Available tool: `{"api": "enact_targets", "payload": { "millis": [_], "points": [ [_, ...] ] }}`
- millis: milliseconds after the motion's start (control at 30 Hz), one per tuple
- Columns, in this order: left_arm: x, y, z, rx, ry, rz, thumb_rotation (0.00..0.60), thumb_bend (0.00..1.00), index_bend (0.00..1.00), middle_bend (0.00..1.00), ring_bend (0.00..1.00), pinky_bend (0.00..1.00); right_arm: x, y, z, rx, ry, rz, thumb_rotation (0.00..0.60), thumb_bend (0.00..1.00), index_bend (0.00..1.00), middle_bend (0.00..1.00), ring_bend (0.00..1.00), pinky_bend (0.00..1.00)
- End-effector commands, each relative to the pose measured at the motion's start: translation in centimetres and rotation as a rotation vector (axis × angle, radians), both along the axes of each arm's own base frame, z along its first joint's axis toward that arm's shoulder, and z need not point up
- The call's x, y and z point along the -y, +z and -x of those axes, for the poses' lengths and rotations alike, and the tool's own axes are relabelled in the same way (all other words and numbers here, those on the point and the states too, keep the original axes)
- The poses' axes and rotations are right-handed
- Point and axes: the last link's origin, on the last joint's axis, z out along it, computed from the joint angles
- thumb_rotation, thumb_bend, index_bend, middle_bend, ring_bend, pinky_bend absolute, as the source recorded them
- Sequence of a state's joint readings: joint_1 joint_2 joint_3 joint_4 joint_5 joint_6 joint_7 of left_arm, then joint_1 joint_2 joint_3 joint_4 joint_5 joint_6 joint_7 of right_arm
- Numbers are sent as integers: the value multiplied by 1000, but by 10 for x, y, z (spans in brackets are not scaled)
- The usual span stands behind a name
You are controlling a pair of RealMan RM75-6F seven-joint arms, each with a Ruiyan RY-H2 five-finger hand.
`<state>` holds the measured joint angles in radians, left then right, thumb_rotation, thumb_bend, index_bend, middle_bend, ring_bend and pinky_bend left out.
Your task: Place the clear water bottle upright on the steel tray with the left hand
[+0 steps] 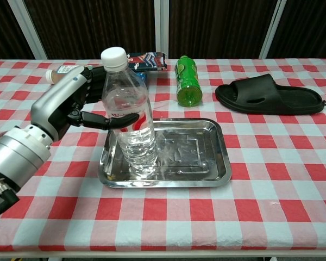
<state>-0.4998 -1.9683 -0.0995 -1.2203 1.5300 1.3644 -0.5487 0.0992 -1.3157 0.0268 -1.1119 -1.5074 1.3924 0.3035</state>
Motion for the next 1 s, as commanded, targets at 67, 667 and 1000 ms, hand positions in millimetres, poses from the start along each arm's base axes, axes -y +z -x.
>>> {"api": "enact_targets", "payload": {
  "millis": [67, 667, 1000],
  "points": [
    [3, -1, 1, -4, -16, -2, 600, 219, 495, 574, 426, 437, 0, 0, 0, 1, -1, 2, 600, 95, 0, 0, 0, 0],
    [4, 0, 5, 10, 11, 61, 600, 123, 300, 420, 298, 324, 0, 1, 0, 4, 0, 4, 600, 94, 0, 0, 0, 0],
    [-8, 44, -16, 69, 52, 23, 600, 85, 251, 390, 275, 283, 1, 5, -1, 15, 4, 17, 600, 94, 0, 0, 0, 0]
  ]
}}
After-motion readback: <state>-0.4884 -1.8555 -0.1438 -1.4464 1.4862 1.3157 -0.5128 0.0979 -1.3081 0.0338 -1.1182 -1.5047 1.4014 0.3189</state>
